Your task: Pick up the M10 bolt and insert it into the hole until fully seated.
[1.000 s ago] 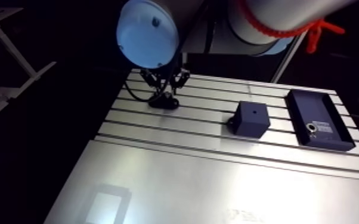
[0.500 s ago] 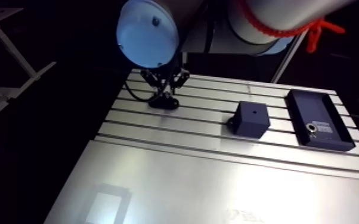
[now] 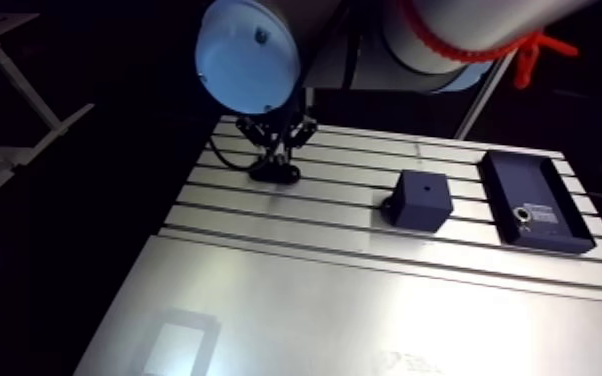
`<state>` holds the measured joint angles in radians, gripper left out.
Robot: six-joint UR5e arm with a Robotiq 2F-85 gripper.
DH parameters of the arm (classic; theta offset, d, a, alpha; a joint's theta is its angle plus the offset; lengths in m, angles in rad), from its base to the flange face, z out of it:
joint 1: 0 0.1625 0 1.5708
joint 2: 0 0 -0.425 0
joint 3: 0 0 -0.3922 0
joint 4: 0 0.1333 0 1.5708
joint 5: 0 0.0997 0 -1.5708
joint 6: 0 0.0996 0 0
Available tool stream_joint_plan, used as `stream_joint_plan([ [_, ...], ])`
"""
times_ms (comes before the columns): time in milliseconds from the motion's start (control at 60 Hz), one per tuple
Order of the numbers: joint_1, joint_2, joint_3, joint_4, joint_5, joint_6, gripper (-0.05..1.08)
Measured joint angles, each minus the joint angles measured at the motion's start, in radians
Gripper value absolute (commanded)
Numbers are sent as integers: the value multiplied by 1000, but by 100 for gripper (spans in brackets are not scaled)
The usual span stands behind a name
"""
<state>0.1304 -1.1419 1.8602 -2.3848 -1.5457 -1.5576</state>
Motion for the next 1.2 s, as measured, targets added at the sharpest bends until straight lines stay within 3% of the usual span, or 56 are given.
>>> stream_joint_plan([
  [533, 0, 0, 1, -1, 0, 1, 77],
  [867, 0, -4, 1, -3, 1, 1, 89],
  [1200, -1, -20, -4, -3, 20, 1, 95],
])
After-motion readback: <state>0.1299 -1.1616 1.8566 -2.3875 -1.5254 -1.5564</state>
